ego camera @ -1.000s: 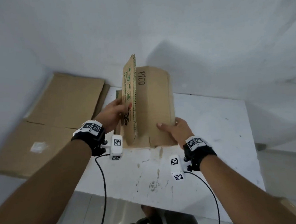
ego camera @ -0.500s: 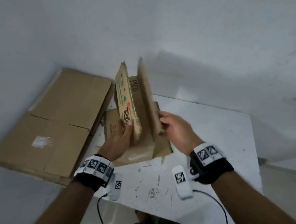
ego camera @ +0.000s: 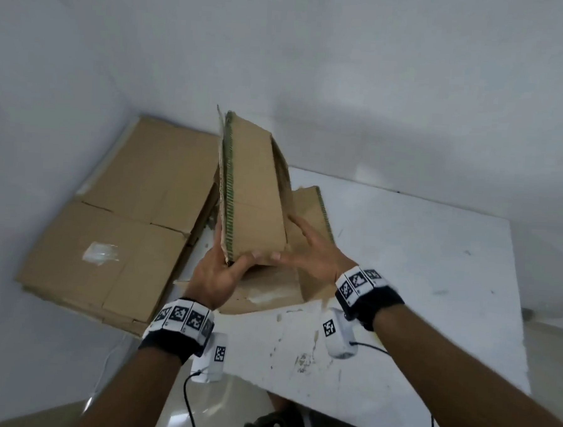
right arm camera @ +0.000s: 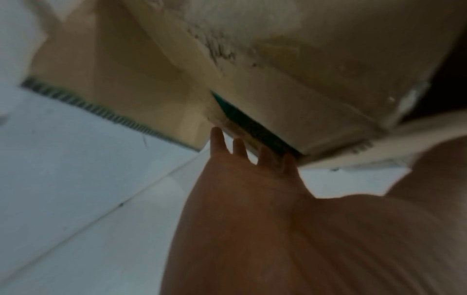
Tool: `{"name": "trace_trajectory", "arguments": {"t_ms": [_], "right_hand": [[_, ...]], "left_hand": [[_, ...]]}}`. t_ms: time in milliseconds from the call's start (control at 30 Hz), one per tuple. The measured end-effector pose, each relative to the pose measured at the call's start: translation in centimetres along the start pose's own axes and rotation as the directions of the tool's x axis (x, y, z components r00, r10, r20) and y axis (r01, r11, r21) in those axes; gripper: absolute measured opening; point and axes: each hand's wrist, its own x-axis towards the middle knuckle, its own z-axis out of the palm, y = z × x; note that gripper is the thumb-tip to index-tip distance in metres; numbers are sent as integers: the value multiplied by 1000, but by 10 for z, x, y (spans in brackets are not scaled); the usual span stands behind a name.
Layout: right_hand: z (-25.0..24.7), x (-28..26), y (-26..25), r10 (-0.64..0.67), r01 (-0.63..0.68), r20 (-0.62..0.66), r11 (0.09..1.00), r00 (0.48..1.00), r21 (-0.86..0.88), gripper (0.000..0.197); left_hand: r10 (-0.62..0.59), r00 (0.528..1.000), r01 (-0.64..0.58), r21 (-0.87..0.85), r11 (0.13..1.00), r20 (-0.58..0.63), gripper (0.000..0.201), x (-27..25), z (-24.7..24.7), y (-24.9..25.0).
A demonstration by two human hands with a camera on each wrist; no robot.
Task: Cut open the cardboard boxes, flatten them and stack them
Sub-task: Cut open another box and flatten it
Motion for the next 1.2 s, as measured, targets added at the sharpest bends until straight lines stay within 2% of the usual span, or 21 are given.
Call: {"name": "trace_trajectory", "arguments": {"t_ms": [33,100,167,233,300,367,400,433,500,600,667,733,800,867,933,1000,1033,1067,1133,1167,1200], "right_hand": [[7,11,3,5,-6,67,1000,998,14,117],[22,29,6,6,-9,105,1000,994,25,121],[28,42,7,-22,23,102,1000,995,-6,125],[23,42,3,-61,64,50,996,997,-62,121],[8,29,2,-86,62,-133,982,987,-178,96],[-9,5,8,-94,-23,-384,957,918,-288,76],[-16,-9,12,-84,-74,-446,943,891,-326,74],[-24,-24,14,-46,-135,-457,925,889,-355,75],[-33,-47,19,71,-258,-381,845,922,-468,82],[-27,-53,24,131,-293,-292,723,947,-626,83],[-12,-41,27,90,-255,-287,748,954,-612,73],[4,-21,36,84,-224,-261,788,962,-574,62],[13,-4,51,119,-266,-293,801,949,-536,44],[18,6,70,167,-322,-331,805,929,-498,39],[24,13,90,211,-318,-263,817,941,-481,59],[36,17,101,248,-313,-196,823,949,-474,98],[43,18,104,262,-326,-199,830,944,-453,109],[49,19,106,269,-341,-224,848,937,-405,110],[54,24,110,265,-354,-324,900,908,-255,80],[52,27,116,278,-371,-400,912,873,-176,60],[46,29,125,321,-416,-481,904,816,-102,47]], "left_hand": [[-10,1000,11,-31,999,16,91,-3,-4,3],[6,1000,-4,-84,996,24,63,-6,-9,8],[29,1000,-29,-88,996,-6,58,-5,-14,9],[34,999,-35,-62,997,-23,59,-2,-16,7],[26,1000,-27,-29,999,-17,65,3,-13,5],[-44,999,44,-30,999,-9,83,10,-5,5],[-70,998,70,-42,997,0,90,15,-1,4],[-75,997,75,-53,996,18,96,20,5,2],[-53,995,60,-72,996,89,103,32,20,0],[-35,971,43,-28,999,234,118,37,47,7],[-55,955,56,4,998,291,123,38,63,-2],[-77,951,67,41,997,299,116,38,72,-20],[-150,948,117,132,984,279,102,36,71,-40],[-211,944,161,203,966,253,85,29,62,-58],[-229,945,172,243,955,234,71,23,54,-77],[-241,951,183,277,943,195,62,17,56,-89],[-241,958,190,291,938,152,60,16,61,-92],[-238,967,202,294,934,94,56,16,67,-93],[-258,965,262,278,924,-52,43,21,75,-93],[-296,947,320,262,911,-127,37,25,74,-97],[-355,912,399,243,884,-203,32,28,69,-105]]}}
